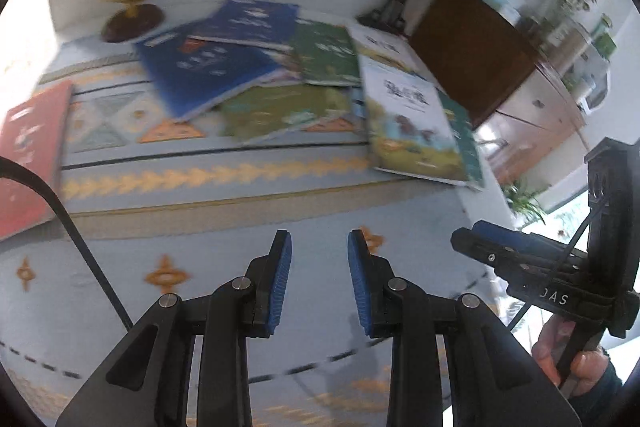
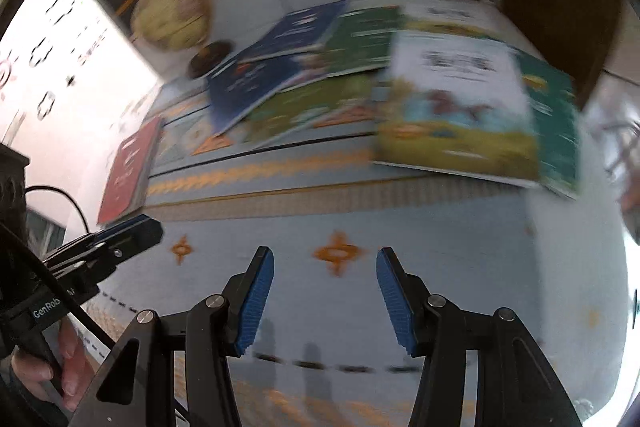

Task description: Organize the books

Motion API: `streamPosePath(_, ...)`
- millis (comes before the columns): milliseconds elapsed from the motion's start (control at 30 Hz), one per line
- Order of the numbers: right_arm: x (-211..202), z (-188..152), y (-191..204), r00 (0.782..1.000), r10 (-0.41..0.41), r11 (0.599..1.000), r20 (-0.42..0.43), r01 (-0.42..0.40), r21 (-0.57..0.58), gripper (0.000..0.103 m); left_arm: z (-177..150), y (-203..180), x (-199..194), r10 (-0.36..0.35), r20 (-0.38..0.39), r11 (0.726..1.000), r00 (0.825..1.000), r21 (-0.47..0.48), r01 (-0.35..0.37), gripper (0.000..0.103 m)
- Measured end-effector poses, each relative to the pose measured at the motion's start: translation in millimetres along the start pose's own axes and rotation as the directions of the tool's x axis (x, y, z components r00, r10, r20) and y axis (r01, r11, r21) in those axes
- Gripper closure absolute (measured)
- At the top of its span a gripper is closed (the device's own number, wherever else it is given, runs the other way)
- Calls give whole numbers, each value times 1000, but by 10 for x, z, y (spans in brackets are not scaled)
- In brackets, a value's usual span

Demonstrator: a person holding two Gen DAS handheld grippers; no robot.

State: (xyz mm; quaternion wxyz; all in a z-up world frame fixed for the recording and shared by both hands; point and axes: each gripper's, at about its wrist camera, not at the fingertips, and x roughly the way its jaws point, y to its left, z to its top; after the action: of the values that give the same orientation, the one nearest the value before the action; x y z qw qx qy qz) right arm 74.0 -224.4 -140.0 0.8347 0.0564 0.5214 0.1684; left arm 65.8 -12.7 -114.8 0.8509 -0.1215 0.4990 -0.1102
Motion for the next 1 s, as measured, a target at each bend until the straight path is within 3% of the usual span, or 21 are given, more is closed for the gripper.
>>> streamPosePath(167,-170,37,-474,999,-47,996,23,45,73,51,206,-328,173,-30,-25,997,999,65,32,76)
streamPosePath(200,-188,63,-557,998,-54,995,28,51,89,51,267,-367,220,-39,-30,996,999,78,41,72)
streamPosePath(267,-195,145,-709,997,-71,990,37,66,127,51,413,-420,345,-63,-44,994,997,89,67,59)
streamPosePath(333,-165,237,-805,994,-97,985,41,90,150,51,544,-444,492,-99,-56,991,994,90,103,29)
streamPosePath(367,-155,280,-850,993,-112,982,40,104,159,51,608,-458,584,-125,-75,986,989,98,132,28)
streamPosePath(433,-119,398,-912,990,-142,976,22,136,169,51,735,-465,775,-172,-103,977,980,111,184,28)
streamPosePath(600,113,670,-1010,976,-219,965,-17,219,140,50,991,-404,1248,-184,-147,974,972,105,200,30)
streamPosePath(733,282,791,-1164,975,-218,958,-39,222,180,50,1033,-425,1530,-170,-203,972,964,126,198,42)
streamPosePath(800,350,862,-1243,976,-214,957,-50,220,190,50,1027,-445,1642,-173,-222,972,960,121,203,43)
streamPosePath(900,431,974,-1321,976,-212,958,-43,217,186,50,992,-486,1749,-175,-239,973,955,109,205,59)
streamPosePath(1000,498,1061,-1358,976,-216,964,-16,215,154,50,970,-504,1782,-155,-234,979,960,94,181,59)
